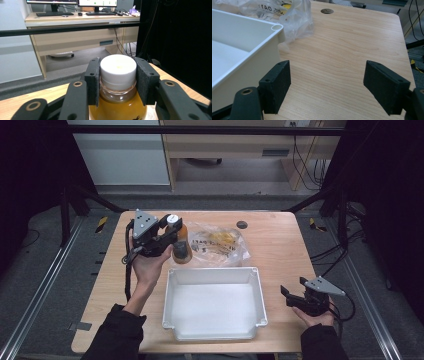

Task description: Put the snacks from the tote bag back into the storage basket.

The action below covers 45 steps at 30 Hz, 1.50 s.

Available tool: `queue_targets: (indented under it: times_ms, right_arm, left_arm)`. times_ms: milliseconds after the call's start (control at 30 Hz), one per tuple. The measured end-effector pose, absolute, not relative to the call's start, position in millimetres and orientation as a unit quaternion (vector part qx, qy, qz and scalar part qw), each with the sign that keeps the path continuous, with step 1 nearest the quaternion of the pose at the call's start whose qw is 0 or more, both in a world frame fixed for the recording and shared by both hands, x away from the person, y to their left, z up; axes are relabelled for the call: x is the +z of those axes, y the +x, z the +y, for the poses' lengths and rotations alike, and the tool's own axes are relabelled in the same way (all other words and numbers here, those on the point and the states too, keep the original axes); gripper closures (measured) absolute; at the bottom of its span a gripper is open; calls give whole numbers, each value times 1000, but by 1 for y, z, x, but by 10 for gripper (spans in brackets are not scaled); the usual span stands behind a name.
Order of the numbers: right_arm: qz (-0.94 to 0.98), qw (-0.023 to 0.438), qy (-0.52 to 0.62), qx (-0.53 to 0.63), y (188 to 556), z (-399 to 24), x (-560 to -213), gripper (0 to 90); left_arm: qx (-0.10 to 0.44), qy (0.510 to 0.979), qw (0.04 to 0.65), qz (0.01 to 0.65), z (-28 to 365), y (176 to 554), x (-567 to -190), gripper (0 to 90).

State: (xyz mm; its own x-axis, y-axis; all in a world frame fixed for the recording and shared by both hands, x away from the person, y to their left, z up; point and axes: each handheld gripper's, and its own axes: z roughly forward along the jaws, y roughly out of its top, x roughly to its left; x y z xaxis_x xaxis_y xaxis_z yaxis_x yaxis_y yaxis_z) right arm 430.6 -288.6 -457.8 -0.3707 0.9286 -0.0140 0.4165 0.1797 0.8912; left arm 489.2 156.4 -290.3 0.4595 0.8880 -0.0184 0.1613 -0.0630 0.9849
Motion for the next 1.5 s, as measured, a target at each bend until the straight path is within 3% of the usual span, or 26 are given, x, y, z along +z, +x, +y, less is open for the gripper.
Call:
queue_targets:
  times_ms: [1500]
  right_arm:
    - [707, 299, 478, 426, 429, -289, -459, 221]
  left_arm:
    - [286, 703, 526, 385, 160, 441, -364, 589]
